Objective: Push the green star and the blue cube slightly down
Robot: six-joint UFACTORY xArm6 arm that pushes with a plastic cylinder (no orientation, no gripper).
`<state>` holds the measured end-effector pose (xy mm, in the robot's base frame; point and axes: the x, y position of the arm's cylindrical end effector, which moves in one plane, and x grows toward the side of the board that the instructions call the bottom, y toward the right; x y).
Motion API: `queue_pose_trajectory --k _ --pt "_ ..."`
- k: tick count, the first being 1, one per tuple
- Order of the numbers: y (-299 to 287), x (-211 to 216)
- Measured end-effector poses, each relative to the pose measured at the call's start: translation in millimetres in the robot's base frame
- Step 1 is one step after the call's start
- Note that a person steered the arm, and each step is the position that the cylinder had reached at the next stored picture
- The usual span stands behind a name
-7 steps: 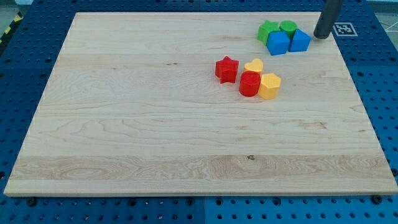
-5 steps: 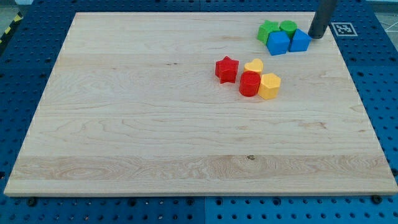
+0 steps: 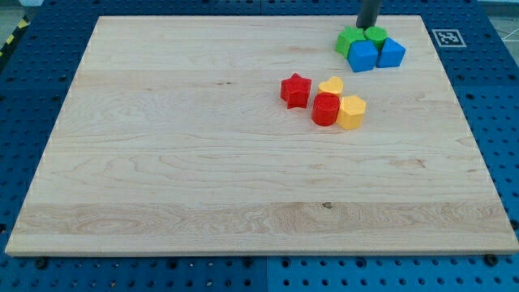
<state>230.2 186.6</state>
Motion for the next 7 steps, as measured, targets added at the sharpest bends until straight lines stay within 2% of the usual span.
queue_pose_trajectory --k 2,4,7 --pt "-27.5 5.5" --pt "-55.5 -6.6" --pt "-54.1 38.4"
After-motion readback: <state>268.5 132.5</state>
